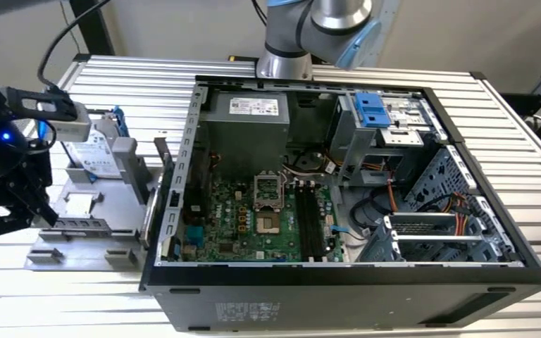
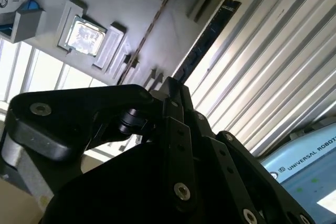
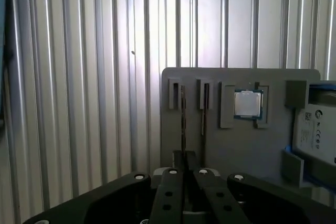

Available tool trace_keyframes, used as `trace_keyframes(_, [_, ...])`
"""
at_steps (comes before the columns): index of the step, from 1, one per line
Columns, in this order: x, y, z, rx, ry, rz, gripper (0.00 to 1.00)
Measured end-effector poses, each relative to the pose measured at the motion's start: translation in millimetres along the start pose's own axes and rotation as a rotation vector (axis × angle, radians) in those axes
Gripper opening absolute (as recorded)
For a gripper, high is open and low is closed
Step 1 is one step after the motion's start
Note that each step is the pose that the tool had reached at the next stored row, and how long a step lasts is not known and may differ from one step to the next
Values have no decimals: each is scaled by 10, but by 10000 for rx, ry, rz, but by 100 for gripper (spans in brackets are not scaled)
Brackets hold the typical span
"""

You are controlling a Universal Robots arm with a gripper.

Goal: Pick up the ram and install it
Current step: 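Pick up the ram and move it above insertion slot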

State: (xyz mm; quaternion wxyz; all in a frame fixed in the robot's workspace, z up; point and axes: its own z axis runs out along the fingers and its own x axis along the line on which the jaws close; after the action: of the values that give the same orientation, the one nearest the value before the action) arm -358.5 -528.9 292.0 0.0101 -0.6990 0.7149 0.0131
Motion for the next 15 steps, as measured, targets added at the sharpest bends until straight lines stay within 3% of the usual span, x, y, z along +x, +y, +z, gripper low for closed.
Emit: trace_keyframes(15, [-22, 3, -681, 1, 0, 2, 0])
